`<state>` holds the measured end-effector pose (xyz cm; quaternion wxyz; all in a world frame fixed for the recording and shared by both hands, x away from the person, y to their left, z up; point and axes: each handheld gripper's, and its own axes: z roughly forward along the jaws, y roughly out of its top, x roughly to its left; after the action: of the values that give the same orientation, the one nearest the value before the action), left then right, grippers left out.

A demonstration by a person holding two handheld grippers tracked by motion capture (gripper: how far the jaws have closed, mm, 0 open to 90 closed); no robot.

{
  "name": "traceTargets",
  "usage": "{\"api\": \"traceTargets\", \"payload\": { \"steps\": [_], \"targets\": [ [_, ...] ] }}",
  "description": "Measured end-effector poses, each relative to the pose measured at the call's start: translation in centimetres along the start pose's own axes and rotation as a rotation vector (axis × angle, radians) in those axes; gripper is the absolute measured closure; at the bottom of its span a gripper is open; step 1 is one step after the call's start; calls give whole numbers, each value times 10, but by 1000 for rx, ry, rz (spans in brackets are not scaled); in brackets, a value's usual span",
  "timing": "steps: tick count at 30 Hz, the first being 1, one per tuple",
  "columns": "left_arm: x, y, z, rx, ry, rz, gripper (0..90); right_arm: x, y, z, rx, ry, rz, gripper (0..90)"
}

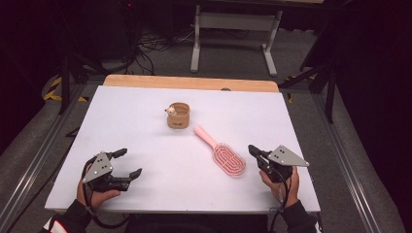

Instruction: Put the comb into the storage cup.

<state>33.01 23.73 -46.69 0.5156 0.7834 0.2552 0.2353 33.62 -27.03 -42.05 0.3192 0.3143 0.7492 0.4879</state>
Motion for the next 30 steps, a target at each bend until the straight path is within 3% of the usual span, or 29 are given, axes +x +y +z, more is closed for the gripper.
{"api": "traceTargets", "payload": {
  "steps": [10, 19, 23, 24, 30],
  "targets": [
    [1, 0, -1, -11, 5, -8, 143, -12, 20, 19, 5, 55, -45, 900],
    [6, 0, -5, -12, 34, -12, 123, -22, 54, 60, 101, 167, -148, 900],
    [8, -1, -8, -12, 59, -11, 115, -20, 68, 78, 119, 197, -193, 900],
    [9, -2, -8, -10, 61, -12, 113, -18, 74, 89, 150, 203, -216, 900],
    [9, -2, -8, -3, 60, -5, 112, -11, 83, 114, 203, 257, -261, 900]
  ]
}}
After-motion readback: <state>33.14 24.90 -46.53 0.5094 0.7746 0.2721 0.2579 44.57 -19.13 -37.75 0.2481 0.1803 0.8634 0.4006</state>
